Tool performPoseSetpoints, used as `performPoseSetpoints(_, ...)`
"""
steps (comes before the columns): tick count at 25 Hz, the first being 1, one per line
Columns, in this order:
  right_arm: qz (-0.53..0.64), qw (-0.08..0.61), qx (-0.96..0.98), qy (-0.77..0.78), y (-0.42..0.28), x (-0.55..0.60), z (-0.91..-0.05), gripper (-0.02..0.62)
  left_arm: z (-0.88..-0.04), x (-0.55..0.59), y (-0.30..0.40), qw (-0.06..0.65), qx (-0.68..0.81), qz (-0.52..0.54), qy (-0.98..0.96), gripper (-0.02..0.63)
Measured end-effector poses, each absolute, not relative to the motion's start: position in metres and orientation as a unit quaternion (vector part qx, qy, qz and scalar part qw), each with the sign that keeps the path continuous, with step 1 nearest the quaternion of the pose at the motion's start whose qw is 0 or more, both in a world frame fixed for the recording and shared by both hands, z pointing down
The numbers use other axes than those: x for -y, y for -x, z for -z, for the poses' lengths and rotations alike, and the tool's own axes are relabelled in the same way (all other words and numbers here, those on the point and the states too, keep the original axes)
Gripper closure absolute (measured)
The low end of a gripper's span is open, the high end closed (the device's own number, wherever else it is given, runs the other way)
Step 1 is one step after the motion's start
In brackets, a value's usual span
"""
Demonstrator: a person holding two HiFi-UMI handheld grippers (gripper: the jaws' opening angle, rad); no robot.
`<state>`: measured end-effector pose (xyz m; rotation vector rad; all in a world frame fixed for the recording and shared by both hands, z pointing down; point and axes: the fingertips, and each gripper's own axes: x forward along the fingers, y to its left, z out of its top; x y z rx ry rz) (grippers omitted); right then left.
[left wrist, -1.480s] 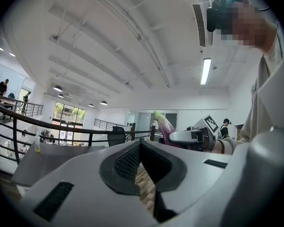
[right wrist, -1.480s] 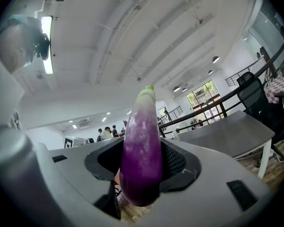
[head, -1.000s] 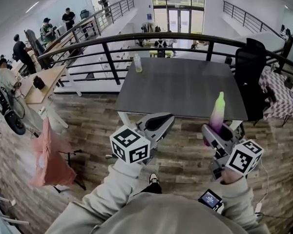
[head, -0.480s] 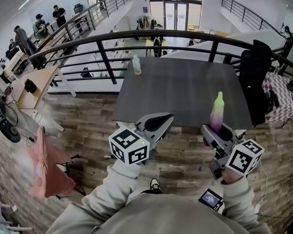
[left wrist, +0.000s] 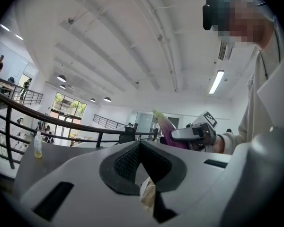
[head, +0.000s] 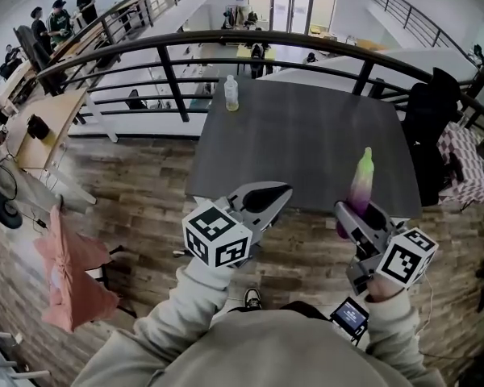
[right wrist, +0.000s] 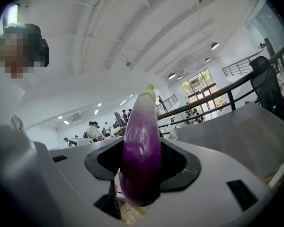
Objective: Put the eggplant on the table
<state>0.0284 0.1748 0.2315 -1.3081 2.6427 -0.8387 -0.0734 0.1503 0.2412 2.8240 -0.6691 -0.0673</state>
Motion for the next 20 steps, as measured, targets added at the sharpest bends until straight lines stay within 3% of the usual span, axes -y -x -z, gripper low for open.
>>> performPoseSetpoints(9,0.241,0.032,-0.868,0.433,-0.026,-0.121,-0.22,0.374,-0.246,-0.117,0.087,0.107,0.246,0.019,-0.963,0.601)
performPoseSetpoints(20,0.238,0.058,-0.876,0.415,-0.074,-0.023,-0.22,0.374,-0.244,-0.016,0.06,0.105,0.283,0.021,-0.953,0.601)
